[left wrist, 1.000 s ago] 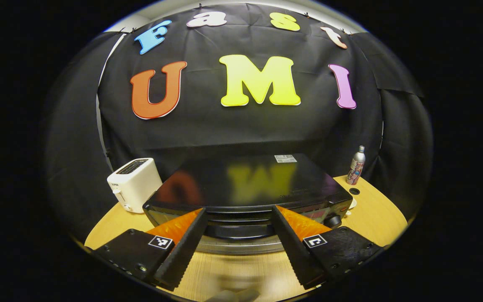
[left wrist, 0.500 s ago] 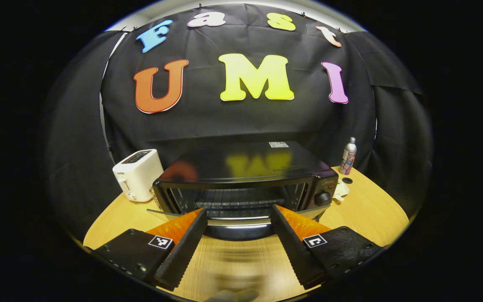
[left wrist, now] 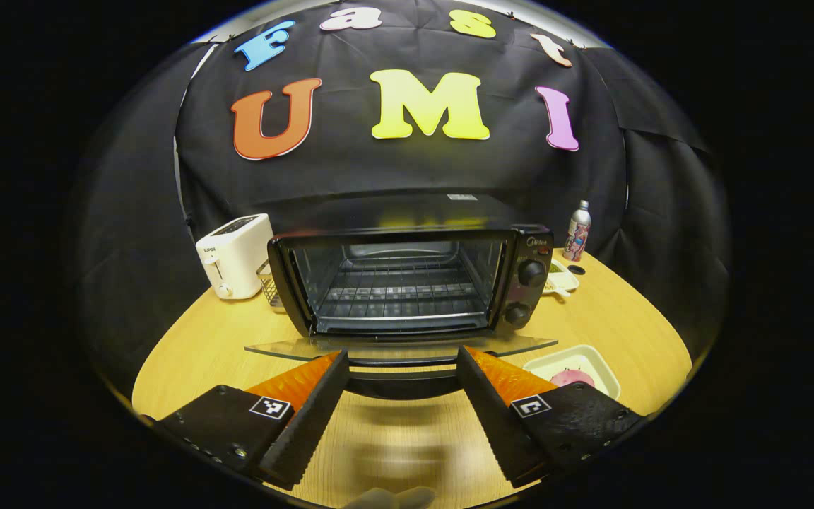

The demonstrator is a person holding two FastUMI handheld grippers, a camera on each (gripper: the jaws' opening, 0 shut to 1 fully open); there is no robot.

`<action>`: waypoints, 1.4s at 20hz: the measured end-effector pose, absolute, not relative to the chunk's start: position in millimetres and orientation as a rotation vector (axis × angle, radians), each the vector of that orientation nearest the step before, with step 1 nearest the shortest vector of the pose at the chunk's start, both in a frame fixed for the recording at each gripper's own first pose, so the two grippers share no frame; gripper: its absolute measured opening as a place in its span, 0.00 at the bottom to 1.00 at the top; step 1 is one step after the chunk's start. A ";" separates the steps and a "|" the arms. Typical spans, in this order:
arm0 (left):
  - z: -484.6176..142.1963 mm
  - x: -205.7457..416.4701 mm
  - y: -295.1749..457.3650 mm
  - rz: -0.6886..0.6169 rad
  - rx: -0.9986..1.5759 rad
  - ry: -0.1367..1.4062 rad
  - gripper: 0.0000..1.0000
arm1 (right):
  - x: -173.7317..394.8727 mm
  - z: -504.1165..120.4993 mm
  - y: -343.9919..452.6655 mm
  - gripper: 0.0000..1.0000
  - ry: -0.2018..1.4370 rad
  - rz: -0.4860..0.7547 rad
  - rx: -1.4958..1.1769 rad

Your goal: Open the electric oven with the left hand, put the food in, and close the electric oven.

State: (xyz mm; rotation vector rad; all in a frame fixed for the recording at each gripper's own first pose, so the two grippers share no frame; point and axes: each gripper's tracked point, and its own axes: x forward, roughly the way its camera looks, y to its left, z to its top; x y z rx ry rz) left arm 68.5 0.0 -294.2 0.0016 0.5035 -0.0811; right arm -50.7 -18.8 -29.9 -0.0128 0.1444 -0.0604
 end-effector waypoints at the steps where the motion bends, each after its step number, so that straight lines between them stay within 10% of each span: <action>1: -298.4 65.1 -0.6 -0.082 0.001 0.513 0.97 | -52.5 -30.4 -18.7 1.00 0.145 -0.062 -0.011; 28: -363.2 27.1 1.4 -0.072 -0.058 0.648 0.97 | -56.3 -88.2 -22.0 1.00 0.264 -0.080 0.016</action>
